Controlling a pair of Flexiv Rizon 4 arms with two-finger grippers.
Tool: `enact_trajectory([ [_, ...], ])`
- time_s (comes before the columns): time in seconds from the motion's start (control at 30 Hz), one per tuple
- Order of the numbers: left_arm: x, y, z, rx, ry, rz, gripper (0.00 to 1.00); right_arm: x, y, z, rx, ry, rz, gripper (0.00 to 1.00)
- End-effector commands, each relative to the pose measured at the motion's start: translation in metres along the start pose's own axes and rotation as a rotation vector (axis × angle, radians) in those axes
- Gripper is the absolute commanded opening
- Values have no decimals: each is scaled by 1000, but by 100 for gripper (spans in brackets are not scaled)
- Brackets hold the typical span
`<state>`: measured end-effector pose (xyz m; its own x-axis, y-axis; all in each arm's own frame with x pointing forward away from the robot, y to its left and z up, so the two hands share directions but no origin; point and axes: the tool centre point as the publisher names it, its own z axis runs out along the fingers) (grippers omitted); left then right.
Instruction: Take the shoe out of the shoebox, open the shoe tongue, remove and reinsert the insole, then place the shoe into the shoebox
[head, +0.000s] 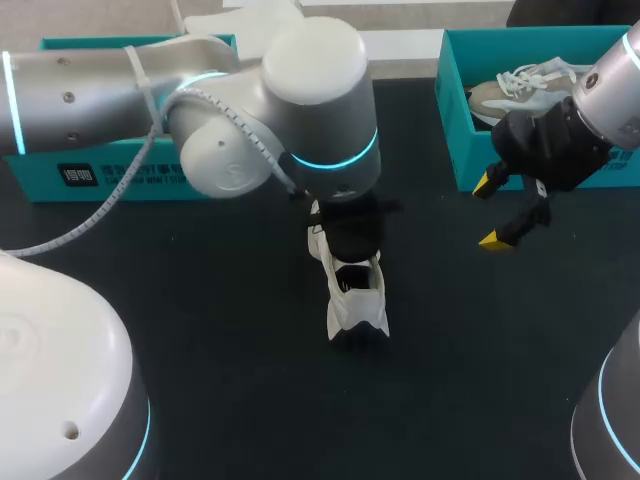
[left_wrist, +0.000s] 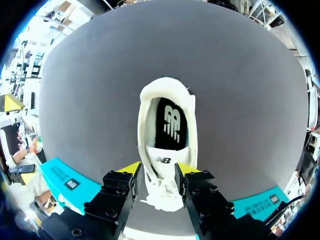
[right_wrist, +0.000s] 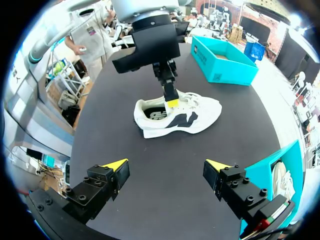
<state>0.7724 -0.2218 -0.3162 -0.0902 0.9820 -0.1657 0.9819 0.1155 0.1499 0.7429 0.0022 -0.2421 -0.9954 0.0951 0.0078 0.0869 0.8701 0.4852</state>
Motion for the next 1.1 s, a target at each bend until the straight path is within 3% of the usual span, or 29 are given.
enact_trajectory([
  [0.03, 8, -4, -11, -2, 11, 7, 40, 0, 0, 1, 3, -1, 1, 100],
  [0.23, 12, -2, 10, 25, 55, -22, 45, 0, 0, 1, 3, -1, 1, 100],
  [0.53, 11, -6, 33, 45, 97, -15, 43, 0, 0, 1, 3, -1, 1, 100],
  [0.73, 15, -10, 9, 60, 84, -16, 44, 0, 0, 1, 3, -1, 1, 100],
  [0.9, 27, -13, -23, 75, 111, -144, 47, 0, 0, 1, 3, -1, 1, 100],
  [0.97, 32, -16, -30, 47, 134, -199, 48, 0, 0, 1, 3, -1, 1, 100],
  [1.0, 35, -18, -33, 55, 141, -211, 55, 0, 0, 1, 3, -1, 1, 100],
  [1.03, 38, -21, -37, 59, 146, -221, 69, 0, 0, 1, 3, -1, 1, 100],
  [1.07, 40, -23, -40, 71, 148, -231, 88, 0, 0, 1, 3, -1, 1, 100],
  [1.1, 43, -27, -43, 113, 151, -224, 100, 0, 0, 1, 3, -1, 1, 100],
])
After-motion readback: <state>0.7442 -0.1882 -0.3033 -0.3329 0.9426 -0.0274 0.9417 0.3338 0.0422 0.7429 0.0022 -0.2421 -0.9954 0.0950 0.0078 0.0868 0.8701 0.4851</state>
